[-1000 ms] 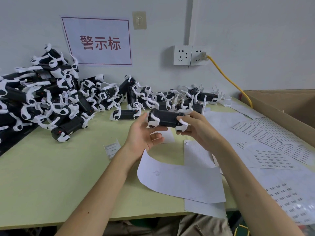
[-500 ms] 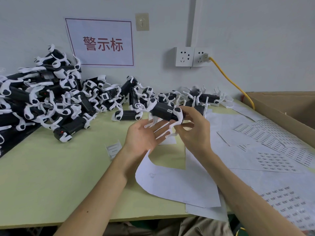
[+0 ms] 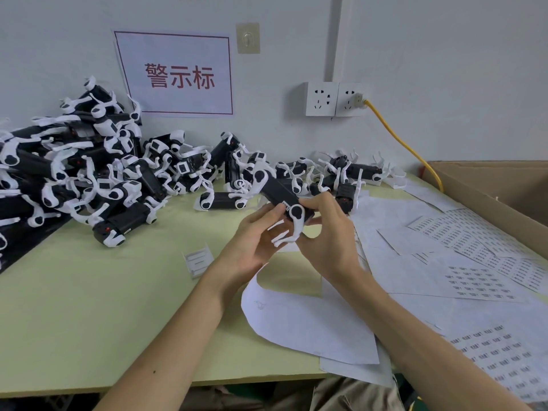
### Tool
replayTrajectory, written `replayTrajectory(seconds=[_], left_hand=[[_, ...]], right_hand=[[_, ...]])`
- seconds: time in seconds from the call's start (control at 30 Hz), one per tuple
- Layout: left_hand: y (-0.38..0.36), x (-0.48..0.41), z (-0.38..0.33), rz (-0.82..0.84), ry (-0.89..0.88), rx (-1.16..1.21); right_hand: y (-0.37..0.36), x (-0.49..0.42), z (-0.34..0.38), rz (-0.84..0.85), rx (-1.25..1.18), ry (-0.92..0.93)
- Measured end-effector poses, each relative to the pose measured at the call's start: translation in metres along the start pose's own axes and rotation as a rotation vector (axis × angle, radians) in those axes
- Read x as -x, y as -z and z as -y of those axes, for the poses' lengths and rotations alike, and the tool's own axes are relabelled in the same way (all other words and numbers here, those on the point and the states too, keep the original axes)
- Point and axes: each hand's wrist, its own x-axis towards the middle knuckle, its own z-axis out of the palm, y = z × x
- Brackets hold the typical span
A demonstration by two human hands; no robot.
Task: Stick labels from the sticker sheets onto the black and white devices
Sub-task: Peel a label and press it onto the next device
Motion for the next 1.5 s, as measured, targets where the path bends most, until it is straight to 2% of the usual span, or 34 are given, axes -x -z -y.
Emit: replayTrajectory(seconds=[0.13,0.43,0.67,0.77,0.87,0.93,1.07,1.17,1.2,1.27,1.33,1.4,1.47,1.5], left_hand=[[-0.003,0.002,0.001,-0.032,-0.048,-0.067],[-0.006,0.004,0.0,-0.076,-0.066,-0.113],[-0.006,0.003,-0.001,-0.033,-0.048,-0.095],[-0.003,0.003,0.001,-0.086,-0.053,-0.137],[0.0,-0.001,0.002,-0.193,0.014,-0.184],[0.0,-0.003,0.001,-0.243,0.064,-0.358],[-0.003,0.001,0.006,-0.135,0.067,-0.681],[-0.005,0.004,0.008,-0.108,0.052,-0.764],[-0.005,0.004,0.008,-0.122,0.048,-0.756],[-0.002,0.003,0.007,-0.146,0.041,-0.729],[0.0,0.002,0.008,-0.158,0.034,-0.722],[0.002,0.001,0.009,-0.156,0.029,-0.725],[0.002,0.0,0.011,-0.151,0.031,-0.736],[0.002,-0.001,0.012,-0.148,0.03,-0.738]], right_hand=[[-0.001,0.0,0.002,0.006,0.072,0.076],[-0.003,-0.001,-0.002,-0.018,0.1,0.102],[-0.002,-0.001,-0.005,-0.007,0.09,0.069],[-0.002,0.0,-0.006,0.022,0.07,0.046],[0.0,-0.002,-0.005,0.094,-0.079,-0.157],[0.001,-0.007,-0.006,0.063,-0.193,-0.359],[0.013,-0.017,-0.017,-0.04,-0.412,-0.798],[0.027,-0.025,-0.028,-0.041,-0.601,-1.185],[0.033,-0.028,-0.03,-0.068,-0.667,-1.281],[0.048,-0.034,-0.036,-0.248,-0.856,-1.38],[0.071,-0.04,-0.045,-0.512,-1.089,-1.308],[0.095,-0.039,-0.057,-0.733,-1.295,-1.051],[0.114,-0.035,-0.068,-0.791,-1.381,-0.886],[0.118,-0.033,-0.071,-0.775,-1.339,-0.886]])
